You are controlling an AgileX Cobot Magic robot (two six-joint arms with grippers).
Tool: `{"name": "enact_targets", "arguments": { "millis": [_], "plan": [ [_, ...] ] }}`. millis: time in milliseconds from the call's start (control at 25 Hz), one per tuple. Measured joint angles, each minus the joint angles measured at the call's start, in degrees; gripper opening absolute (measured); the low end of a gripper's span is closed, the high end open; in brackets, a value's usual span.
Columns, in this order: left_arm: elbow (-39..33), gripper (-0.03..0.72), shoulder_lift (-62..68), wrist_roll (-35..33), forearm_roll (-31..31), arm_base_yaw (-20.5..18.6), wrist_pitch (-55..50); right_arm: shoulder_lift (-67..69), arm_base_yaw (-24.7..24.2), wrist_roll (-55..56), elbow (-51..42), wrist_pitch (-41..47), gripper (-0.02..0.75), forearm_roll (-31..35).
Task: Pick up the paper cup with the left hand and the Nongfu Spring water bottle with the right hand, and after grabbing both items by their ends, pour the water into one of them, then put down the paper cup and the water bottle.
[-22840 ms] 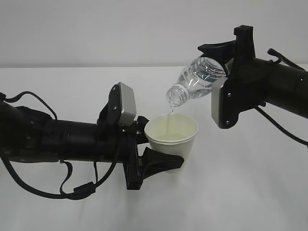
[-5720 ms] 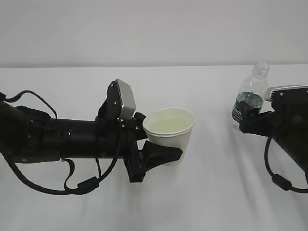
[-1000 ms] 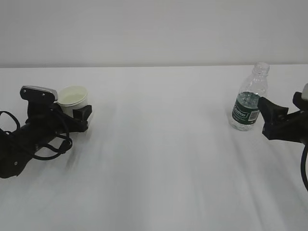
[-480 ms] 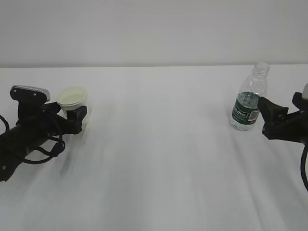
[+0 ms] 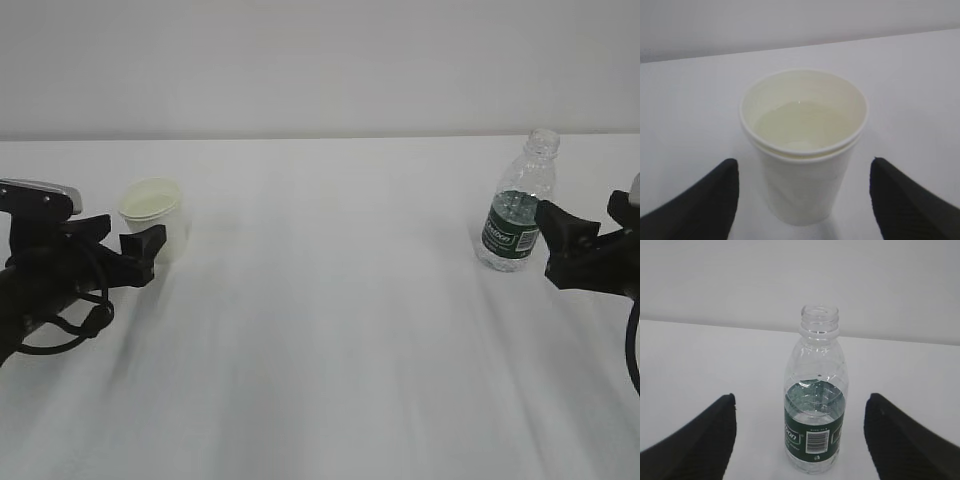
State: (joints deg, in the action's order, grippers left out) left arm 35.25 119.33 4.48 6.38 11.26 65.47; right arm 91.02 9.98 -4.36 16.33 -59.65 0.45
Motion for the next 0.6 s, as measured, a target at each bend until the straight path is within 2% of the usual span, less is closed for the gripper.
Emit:
{"name": "enact_targets", "arguments": {
  "millis": [240,600],
  "plan": [
    [-3.04,0.589,-4.67,-0.93,-1.17,0.0,-0.47,-5.45,0.0,0.36,0.0,5.77,0.594,-0.08],
    [-3.45,0.589,-15.77,-1.33,-1.57,0.0,-11.4,-15.45,0.0,0.48,-0.21,15.45,0.594,-0.08]
  ]
}}
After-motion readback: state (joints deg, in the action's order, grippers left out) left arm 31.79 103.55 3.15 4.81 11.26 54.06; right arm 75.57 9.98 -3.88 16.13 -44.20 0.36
